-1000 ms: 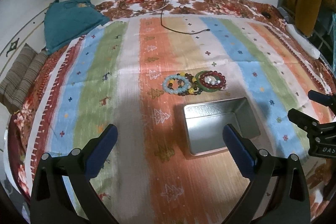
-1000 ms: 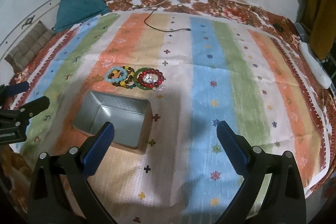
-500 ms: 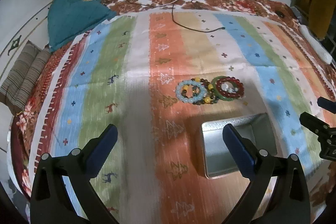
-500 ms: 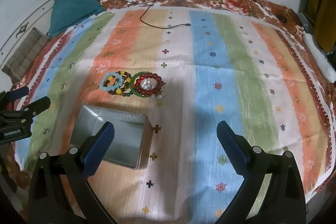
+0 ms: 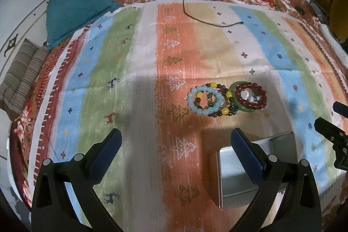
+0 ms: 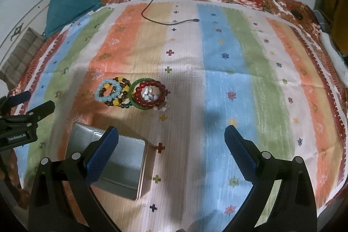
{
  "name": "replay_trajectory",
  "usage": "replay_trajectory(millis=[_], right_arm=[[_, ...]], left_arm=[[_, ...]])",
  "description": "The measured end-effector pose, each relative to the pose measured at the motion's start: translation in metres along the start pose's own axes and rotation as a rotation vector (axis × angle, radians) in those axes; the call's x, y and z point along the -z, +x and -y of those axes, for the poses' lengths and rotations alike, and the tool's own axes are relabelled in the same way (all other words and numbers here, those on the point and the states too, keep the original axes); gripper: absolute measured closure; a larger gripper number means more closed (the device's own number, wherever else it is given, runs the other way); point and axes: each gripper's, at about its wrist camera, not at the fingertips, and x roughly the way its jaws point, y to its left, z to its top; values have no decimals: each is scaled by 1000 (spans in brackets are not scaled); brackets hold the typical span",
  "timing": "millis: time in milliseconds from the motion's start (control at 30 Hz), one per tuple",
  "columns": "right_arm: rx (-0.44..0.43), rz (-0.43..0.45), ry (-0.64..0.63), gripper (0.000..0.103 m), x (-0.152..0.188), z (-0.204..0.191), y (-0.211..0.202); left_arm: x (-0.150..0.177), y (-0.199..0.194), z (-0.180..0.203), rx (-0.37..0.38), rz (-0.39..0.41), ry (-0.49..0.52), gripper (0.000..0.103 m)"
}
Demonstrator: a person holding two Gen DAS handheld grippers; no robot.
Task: Organize jewelry
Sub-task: 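Grasp the red bead bracelet with the right tool while the left tool grasps the light-blue bracelet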
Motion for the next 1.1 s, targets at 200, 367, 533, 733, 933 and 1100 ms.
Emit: replay_trajectory(millis=[200,367,533,733,933,1100], right_arm=[[6,-20,-7,4,-8,1,13],[14,-41,-4,4,-14,2,27],[23,-60,-8,4,-21,2,40],[38,-92,-4,4,-27,5,59],[47,-106,-22,4,-35,2,68],[46,-135,-29,4,-40,0,84]], left_arm=[[-9,16,0,-4,-16,7,6],[-17,26,-1,-17,-18,3,6],[-24,42,-2,-11,-48,6,6],[-32,58,-7,5,-74,-9,6],[-37,71,-5,-6,-89,6,6],[-41,90,-5,-7,-117,12,6]])
